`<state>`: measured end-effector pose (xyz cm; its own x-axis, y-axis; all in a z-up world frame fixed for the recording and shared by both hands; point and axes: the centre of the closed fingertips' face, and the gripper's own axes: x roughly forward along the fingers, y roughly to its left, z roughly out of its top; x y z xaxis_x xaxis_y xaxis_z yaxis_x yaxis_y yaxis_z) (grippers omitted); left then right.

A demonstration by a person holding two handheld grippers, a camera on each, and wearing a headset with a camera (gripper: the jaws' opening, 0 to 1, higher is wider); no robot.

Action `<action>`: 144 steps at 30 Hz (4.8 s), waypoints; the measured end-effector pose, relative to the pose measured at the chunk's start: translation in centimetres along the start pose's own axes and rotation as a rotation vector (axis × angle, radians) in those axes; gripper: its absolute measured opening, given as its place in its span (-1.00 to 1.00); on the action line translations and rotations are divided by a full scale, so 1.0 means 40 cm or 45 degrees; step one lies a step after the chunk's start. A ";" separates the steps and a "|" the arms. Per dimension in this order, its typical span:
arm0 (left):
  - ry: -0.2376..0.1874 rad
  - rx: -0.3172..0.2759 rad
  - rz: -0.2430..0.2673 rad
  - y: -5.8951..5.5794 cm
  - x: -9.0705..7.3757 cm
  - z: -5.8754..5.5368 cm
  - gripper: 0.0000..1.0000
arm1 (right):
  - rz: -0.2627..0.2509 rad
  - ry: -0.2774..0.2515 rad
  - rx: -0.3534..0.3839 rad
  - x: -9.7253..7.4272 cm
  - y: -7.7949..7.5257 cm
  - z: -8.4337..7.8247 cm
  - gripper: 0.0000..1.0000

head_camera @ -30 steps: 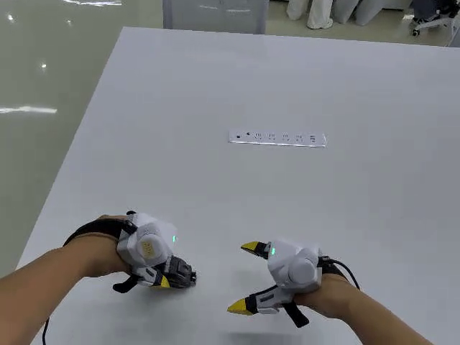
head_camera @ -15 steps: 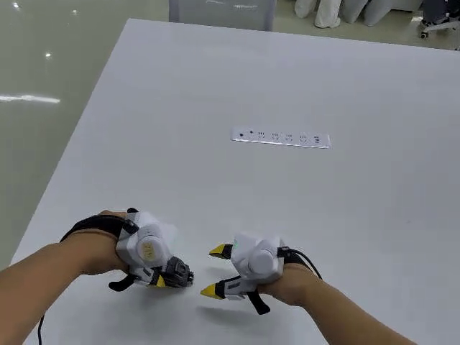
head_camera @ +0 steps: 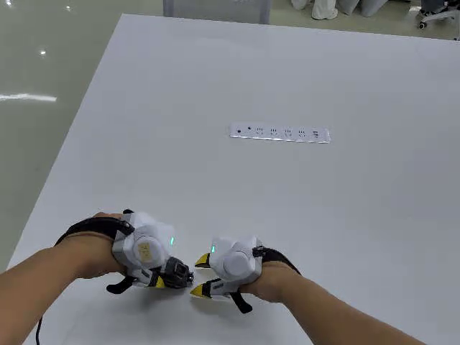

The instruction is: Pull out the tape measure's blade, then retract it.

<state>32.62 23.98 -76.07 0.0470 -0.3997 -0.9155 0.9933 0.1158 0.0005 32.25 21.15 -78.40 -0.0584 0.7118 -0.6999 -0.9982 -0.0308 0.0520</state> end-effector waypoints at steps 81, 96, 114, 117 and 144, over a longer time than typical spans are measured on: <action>-0.030 -0.036 0.005 0.003 -0.004 -0.001 -0.38 | -0.031 0.067 0.059 -0.024 -0.010 -0.058 -0.75; -0.044 -0.049 0.020 0.004 -0.003 0.001 -0.37 | -0.033 0.103 0.072 -0.044 -0.013 -0.082 -0.75; -0.031 -0.049 0.018 0.005 -0.003 0.001 -0.38 | -0.045 0.118 0.089 -0.075 -0.017 -0.112 -0.75; -0.028 -0.050 0.020 0.005 -0.003 0.001 -0.37 | -0.049 0.122 0.089 -0.082 -0.018 -0.117 -0.75; -0.033 -0.059 0.027 0.006 -0.004 0.002 -0.38 | -0.060 0.150 0.114 -0.125 -0.025 -0.159 -0.75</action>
<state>32.85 24.02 -75.89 0.0712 -0.4204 -0.9045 0.9861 0.1663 0.0003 33.43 13.17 -79.50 -0.0181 0.6238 -0.7814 -0.9947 0.0676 0.0769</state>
